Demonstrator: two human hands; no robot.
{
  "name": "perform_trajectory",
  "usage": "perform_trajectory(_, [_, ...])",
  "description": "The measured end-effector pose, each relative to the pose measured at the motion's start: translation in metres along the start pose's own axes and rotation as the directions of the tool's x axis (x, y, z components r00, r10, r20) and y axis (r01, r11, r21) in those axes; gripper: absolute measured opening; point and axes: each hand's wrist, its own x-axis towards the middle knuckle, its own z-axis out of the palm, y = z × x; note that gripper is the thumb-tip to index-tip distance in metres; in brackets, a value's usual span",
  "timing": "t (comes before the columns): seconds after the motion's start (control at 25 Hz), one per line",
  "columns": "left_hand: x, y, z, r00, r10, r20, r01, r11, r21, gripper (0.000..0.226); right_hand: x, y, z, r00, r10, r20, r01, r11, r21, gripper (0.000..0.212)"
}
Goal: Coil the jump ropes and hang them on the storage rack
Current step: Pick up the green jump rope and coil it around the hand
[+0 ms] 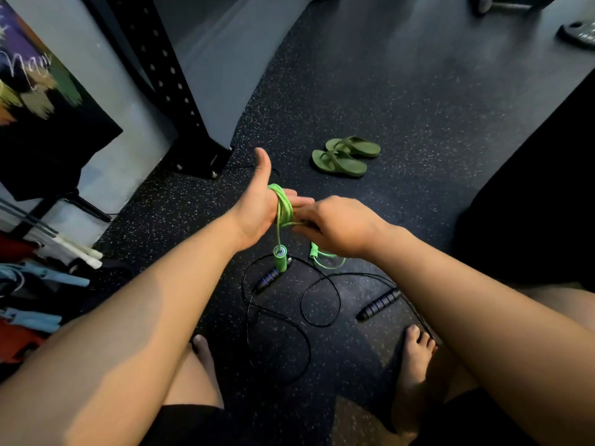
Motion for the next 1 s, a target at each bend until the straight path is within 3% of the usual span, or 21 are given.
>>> perform_trajectory(0.12, [-0.001, -0.004, -0.001, 0.966, -0.162, 0.200, 0.122, 0.973, 0.198, 0.139, -0.001, 0.007, -0.005, 0.991, -0.007, -0.134, 0.023, 0.993, 0.118, 0.023])
perform_trajectory(0.24, [-0.008, -0.002, -0.001, 0.896, -0.300, 0.326, 0.222, 0.941, 0.257, 0.145, 0.001, 0.016, -0.003, 0.985, 0.026, -0.173, 0.028, 0.953, 0.302, 0.035])
perform_trajectory(0.44, [-0.019, 0.010, 0.003, 0.822, -0.375, 0.428, 0.278, 0.921, 0.273, 0.137, 0.000, 0.021, 0.008, 0.982, 0.021, -0.186, 0.077, 0.859, 0.506, 0.030])
perform_trajectory(0.56, [-0.022, 0.012, 0.000, 0.818, -0.356, 0.453, 0.255, 0.929, 0.269, 0.129, 0.000, 0.023, 0.013, 0.981, 0.059, -0.183, 0.054, 0.829, 0.557, 0.024])
perform_trajectory(0.8, [-0.032, 0.020, -0.003, 0.926, -0.095, 0.365, 0.133, 0.988, -0.082, 0.119, 0.002, 0.031, 0.023, 0.975, 0.200, -0.100, -0.095, 0.776, 0.623, 0.024])
perform_trajectory(1.0, [-0.029, 0.022, -0.010, 0.973, 0.135, 0.189, -0.017, 0.852, -0.524, 0.125, 0.003, 0.030, 0.033, 0.973, 0.225, 0.059, -0.207, 0.718, 0.665, 0.024])
